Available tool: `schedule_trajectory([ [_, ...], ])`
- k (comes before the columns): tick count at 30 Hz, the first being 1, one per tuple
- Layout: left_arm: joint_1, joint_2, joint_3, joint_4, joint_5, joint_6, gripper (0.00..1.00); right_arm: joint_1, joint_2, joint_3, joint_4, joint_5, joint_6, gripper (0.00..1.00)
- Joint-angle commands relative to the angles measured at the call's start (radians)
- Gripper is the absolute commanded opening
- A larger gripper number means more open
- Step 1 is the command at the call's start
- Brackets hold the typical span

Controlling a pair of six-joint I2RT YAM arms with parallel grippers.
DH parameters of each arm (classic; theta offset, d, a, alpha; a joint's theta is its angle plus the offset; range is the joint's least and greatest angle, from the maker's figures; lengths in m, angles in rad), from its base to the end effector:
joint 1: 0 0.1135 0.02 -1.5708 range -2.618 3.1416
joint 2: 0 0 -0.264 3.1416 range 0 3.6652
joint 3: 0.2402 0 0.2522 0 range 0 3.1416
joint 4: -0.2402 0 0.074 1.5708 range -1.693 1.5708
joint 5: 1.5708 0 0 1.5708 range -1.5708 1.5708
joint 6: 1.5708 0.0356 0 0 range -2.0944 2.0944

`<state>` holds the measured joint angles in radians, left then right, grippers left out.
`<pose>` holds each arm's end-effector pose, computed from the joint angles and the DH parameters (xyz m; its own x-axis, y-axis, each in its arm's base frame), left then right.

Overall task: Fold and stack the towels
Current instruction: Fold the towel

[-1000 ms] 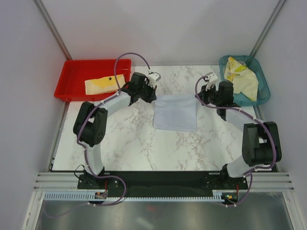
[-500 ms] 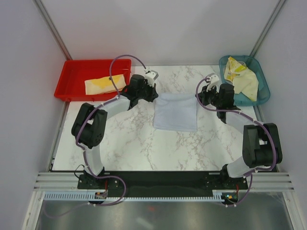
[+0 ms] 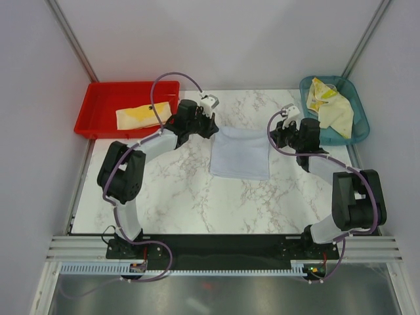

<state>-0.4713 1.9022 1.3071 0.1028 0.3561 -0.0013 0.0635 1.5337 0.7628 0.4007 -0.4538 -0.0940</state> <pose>0.3837 -0.2095 0.2247 -0.4220 0.2137 -0.8810 0.6987 0.6959 -0.1659 0.3249 0.0363 0.2113 -0.3158 -0.1046 -0.9430 -0.4967 0.8650 0.0704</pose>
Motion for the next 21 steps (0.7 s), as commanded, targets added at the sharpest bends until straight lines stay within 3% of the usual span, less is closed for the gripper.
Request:
schedule_trajectory([
  [1,0.003,-0.064,-0.038,0.023,0.064,0.061,0.02,0.001,-0.061,-0.037,0.066,-0.013,0.016,0.00],
  [21,-0.021,-0.216,-0.264,0.041,0.072,0.017,0.02,0.055,-0.279,-0.214,-0.057,0.058,0.138,0.00],
])
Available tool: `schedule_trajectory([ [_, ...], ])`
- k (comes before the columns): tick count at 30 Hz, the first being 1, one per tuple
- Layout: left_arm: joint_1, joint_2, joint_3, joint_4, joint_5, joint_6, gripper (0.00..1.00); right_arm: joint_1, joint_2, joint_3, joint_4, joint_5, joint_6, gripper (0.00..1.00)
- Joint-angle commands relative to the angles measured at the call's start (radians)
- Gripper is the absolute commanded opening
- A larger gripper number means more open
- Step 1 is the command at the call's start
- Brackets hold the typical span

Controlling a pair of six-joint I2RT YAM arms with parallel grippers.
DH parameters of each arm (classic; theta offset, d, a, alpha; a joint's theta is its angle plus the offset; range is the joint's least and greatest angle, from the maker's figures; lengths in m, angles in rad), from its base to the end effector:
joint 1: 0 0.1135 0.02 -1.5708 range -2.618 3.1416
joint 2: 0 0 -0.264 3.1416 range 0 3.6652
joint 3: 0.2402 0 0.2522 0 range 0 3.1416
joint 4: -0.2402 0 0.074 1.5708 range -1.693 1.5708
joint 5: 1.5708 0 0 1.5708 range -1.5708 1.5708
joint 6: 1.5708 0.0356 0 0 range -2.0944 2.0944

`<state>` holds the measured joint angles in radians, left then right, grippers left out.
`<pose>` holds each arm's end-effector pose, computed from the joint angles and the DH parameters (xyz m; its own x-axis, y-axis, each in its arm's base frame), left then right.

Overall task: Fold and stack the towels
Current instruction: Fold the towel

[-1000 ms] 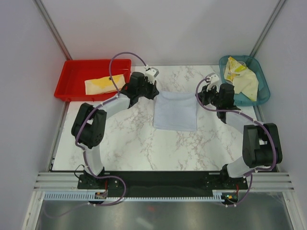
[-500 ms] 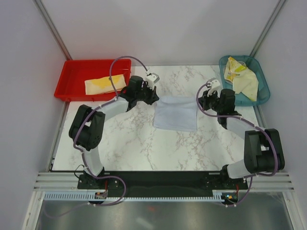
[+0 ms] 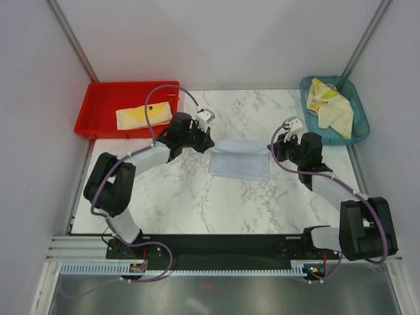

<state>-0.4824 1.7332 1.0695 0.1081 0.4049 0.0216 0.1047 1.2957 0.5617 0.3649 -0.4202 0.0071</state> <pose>0.3330 -0.1902 0.2141 -0.4515 0.2589 -0.8539 0.7328 0.6535 -0.1894 0.2667 0.0426 0.2096 -0.3622 -0.0315 -0.9316 -0.4712 0.8685 0.1538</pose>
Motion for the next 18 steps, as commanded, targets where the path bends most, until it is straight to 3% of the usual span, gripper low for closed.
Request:
schedule_trajectory([
  [1,-0.015,-0.049,-0.034,0.036,0.020,-0.011,0.02,0.015,-0.044,-0.016,-0.030,0.041,0.044,0.00],
  [18,-0.084,-0.138,-0.163,0.035,-0.043,-0.068,0.02,0.038,-0.161,-0.079,-0.211,0.136,0.197,0.00],
])
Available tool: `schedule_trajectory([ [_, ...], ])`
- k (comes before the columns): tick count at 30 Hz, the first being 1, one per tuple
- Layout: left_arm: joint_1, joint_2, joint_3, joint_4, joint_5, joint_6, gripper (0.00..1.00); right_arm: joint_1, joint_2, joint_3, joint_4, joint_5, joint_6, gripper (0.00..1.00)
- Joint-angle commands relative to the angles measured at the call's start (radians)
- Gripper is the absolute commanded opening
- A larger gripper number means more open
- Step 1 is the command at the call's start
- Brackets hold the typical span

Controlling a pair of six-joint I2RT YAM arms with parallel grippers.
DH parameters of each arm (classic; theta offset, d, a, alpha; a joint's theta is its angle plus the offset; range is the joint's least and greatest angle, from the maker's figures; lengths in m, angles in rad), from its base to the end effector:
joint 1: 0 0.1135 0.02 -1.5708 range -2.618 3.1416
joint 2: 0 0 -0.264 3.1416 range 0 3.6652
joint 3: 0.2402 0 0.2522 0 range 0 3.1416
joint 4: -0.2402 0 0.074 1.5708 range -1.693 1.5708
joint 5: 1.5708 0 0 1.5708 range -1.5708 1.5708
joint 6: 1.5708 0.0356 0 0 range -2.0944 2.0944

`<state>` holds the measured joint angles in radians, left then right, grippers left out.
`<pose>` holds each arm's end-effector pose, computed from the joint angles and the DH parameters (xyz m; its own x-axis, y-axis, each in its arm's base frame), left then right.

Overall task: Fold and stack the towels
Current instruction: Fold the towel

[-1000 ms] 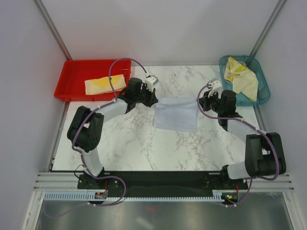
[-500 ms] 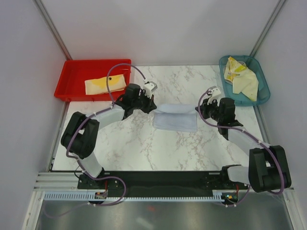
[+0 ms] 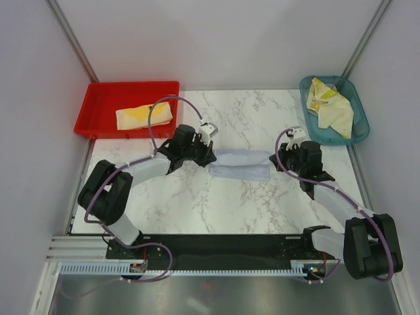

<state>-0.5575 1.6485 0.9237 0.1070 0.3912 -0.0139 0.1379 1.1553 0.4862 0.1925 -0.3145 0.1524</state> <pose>0.2905 -0.1971 0.1973 -0.5019 0.2978 -0.8120 0.7460 0.6242 -0.2322 0.2349 0.0437 0.2007 -0.5103 0.0749 -0.8567 -0.3293 0.9032 0.2752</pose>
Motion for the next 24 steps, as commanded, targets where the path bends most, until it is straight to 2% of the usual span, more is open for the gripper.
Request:
schedule_trajectory([
  [1,-0.013,-0.056,-0.020,0.036,-0.034,-0.035,0.02,0.006,-0.020,-0.006,-0.036,0.041,0.065,0.00],
  [3,-0.019,-0.056,-0.031,0.034,-0.040,-0.040,0.02,0.011,-0.054,-0.040,0.008,0.026,0.113,0.00],
  [6,-0.024,-0.062,-0.046,0.026,-0.049,-0.047,0.02,0.011,-0.060,-0.029,-0.022,0.014,0.134,0.00],
  [9,-0.027,-0.072,-0.060,0.020,-0.068,-0.052,0.02,0.011,-0.011,0.014,-0.105,0.014,0.173,0.00],
  [13,-0.033,-0.067,-0.065,0.010,-0.066,-0.058,0.02,0.012,0.049,0.009,-0.134,0.000,0.223,0.00],
  [24,-0.041,-0.062,-0.105,0.005,-0.057,-0.075,0.02,0.012,0.030,-0.009,-0.186,0.009,0.216,0.02],
])
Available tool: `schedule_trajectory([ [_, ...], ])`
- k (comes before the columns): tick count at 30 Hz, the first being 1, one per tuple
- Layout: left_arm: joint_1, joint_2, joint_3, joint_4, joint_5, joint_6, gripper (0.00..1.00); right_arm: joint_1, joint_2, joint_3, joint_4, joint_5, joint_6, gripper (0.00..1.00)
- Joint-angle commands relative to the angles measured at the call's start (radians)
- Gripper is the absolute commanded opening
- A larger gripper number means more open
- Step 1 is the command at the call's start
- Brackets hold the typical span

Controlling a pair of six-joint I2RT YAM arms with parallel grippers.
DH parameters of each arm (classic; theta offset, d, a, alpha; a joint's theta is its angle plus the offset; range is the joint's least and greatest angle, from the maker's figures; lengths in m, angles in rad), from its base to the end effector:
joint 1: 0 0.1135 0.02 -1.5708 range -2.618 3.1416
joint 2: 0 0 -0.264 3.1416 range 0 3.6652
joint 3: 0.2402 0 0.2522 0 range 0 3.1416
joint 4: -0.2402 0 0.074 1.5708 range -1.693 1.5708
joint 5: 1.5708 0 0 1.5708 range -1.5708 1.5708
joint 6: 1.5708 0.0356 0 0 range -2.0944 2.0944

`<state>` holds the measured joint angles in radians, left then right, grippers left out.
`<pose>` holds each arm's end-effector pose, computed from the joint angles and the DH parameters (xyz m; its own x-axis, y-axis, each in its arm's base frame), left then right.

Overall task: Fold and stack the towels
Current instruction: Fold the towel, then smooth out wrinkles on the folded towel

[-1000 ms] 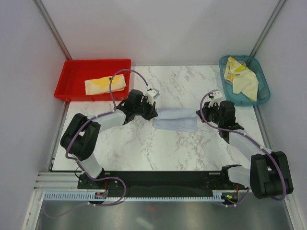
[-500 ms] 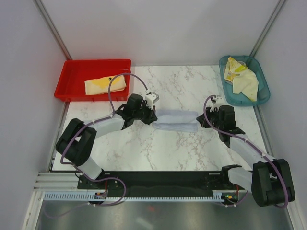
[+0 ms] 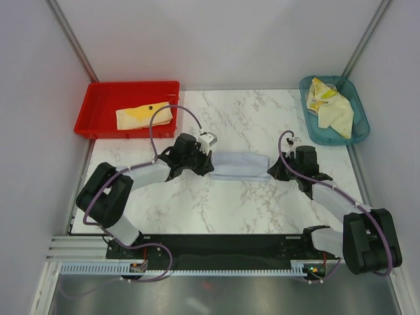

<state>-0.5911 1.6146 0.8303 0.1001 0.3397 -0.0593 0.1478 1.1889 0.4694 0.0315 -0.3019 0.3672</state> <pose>0.2680 -0.1941 0.1787 -0.5677 0.3137 -0.7611 0.7074 0.6587 -0.2562 0.2248 0.0442 0.1736 -0.7182 0.2396 -0.6532 -0.1178 0.8834 0.4536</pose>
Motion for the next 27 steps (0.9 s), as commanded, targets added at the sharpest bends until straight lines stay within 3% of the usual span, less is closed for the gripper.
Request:
schedule_trajectory([
  [1,-0.010,-0.028,-0.014,0.010,-0.004,-0.031,0.02,0.004,0.006,0.008,-0.030,-0.002,-0.004,0.04],
  [6,-0.016,-0.035,-0.031,0.010,0.016,-0.039,0.06,0.004,0.020,0.002,-0.030,0.012,0.010,0.07],
  [8,-0.021,-0.038,-0.036,0.009,0.028,-0.045,0.15,0.004,0.023,0.002,-0.060,0.036,0.021,0.13],
  [10,-0.024,-0.042,-0.037,-0.005,0.027,-0.047,0.23,0.004,0.023,0.012,-0.077,0.050,0.032,0.25],
  [12,-0.026,-0.058,-0.039,-0.022,0.032,-0.051,0.27,0.003,0.014,0.021,-0.099,0.047,0.035,0.32],
  [16,-0.026,-0.070,-0.014,-0.089,0.032,-0.060,0.42,0.004,-0.031,0.081,-0.165,0.066,0.041,0.38],
  [22,-0.026,-0.145,0.050,-0.198,-0.033,-0.079,0.46,0.004,-0.009,0.211,-0.306,0.089,0.094,0.39],
  [27,-0.026,-0.159,0.090,-0.139,0.014,-0.183,0.47,0.021,0.093,0.294,-0.320,0.060,0.151,0.39],
])
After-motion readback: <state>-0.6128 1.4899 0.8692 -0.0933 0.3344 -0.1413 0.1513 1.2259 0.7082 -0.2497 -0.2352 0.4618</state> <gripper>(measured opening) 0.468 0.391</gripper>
